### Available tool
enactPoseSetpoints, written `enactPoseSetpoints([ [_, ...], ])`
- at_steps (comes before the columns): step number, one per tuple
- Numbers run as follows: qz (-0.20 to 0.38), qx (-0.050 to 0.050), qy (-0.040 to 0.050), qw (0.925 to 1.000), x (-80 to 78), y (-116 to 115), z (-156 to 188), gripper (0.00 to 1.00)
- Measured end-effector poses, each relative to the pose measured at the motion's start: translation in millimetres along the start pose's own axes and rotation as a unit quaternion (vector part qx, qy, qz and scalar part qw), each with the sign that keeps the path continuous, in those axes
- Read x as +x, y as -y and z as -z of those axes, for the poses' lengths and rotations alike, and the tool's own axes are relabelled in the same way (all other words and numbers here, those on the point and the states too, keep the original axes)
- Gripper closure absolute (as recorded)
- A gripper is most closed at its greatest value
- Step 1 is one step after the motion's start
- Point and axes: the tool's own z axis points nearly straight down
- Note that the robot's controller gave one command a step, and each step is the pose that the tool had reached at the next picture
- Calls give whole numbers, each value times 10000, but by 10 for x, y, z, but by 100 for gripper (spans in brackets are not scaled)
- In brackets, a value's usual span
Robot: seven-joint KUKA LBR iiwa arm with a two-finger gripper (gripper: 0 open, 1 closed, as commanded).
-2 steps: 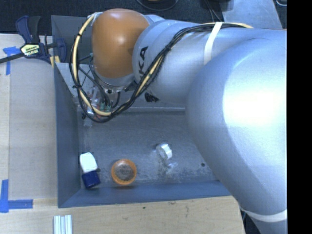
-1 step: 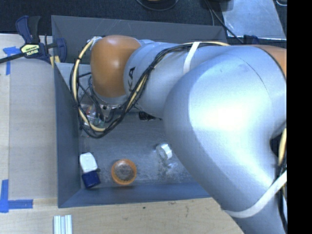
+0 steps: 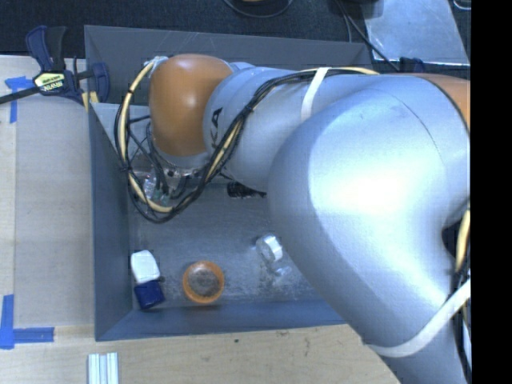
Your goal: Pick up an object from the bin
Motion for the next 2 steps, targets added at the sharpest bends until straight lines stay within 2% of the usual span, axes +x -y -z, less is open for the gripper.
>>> enactPoseSetpoints([
  [2,-5,7,-6,10000,7,10,46,100],
])
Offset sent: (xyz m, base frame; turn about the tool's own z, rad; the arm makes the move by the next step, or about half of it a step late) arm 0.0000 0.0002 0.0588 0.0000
